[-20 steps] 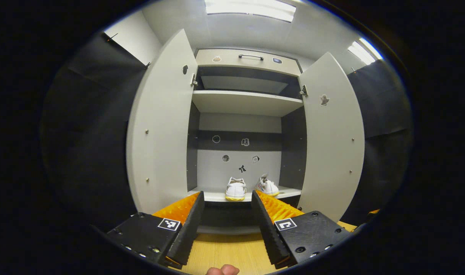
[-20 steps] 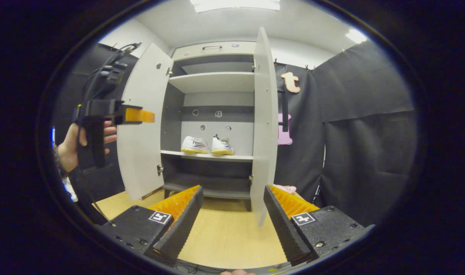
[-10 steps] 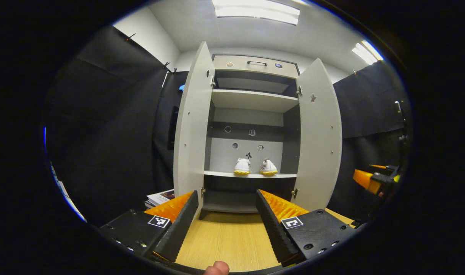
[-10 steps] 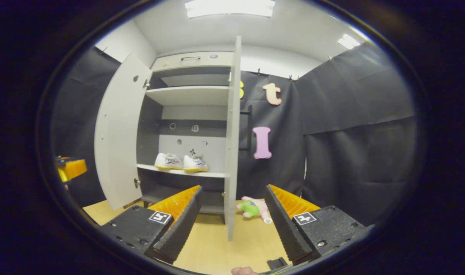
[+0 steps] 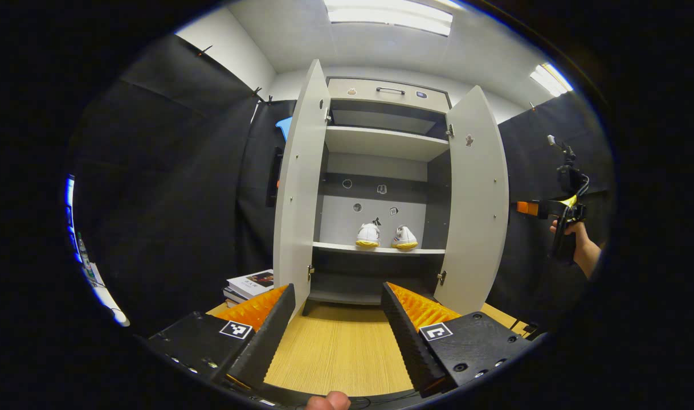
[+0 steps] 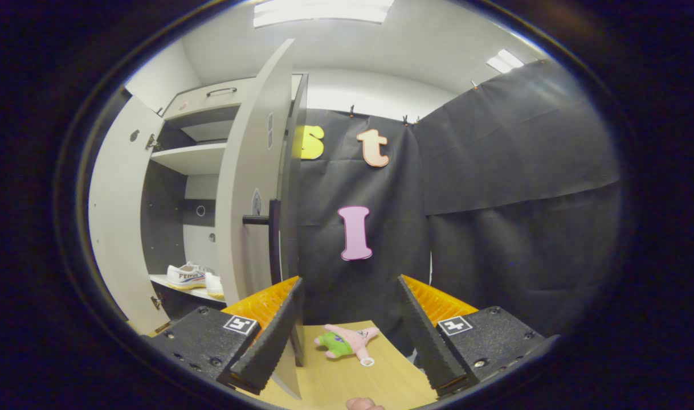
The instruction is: Grab one shoe with the right hand and put it into the shoe cabinet, grab the other shoe with the left hand and put it into the shoe cabinet; then close the right door with the right hand and the left door with the left hand.
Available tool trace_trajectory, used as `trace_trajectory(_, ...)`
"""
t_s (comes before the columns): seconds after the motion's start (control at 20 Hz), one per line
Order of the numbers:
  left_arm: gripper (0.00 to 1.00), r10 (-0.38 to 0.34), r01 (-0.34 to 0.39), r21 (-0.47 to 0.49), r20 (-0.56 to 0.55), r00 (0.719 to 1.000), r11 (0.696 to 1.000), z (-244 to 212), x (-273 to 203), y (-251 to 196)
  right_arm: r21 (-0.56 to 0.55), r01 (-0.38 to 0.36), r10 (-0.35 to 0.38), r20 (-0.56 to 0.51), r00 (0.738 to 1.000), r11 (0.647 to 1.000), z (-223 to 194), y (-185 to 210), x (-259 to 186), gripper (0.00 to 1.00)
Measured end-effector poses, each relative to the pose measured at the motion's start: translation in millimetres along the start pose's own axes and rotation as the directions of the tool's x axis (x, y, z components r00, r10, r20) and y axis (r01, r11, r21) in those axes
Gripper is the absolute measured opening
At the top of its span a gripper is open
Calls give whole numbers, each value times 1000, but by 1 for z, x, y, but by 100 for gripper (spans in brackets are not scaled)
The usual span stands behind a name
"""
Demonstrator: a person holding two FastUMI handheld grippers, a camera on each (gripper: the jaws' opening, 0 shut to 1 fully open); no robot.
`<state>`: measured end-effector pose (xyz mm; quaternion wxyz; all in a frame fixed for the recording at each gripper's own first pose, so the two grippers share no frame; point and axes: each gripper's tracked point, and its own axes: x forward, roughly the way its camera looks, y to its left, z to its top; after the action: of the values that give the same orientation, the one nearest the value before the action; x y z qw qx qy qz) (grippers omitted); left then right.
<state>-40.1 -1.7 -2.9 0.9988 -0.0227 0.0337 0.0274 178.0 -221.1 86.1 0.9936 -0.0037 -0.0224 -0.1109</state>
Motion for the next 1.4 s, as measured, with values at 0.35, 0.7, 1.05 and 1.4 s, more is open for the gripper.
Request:
trace_trajectory(0.35, 91, -8, 7, -18, -52, 999, 1000, -11, 3, 3, 37, -13, 13, 1, 1000, 999, -1, 14, 7, 97)
trace_trajectory(0.7, 91, -37, 37, -1, -45, 998, 999, -9, 13, -8, -3, -115, 115, 4, 993, 993, 3, 62, -4, 96)
trace_trajectory(1.05, 91, -19, 21, 30, -55, 998, 999, -13, 13, -1, 34, -242, 242, 5, 970, 970, -2, 158, 2, 96)
trace_trajectory(1.4, 91, 73, -71, 39, -54, 996, 997, -12, 7, 36, 71, -309, 306, 41, 951, 949, 13, 225, 14, 94)
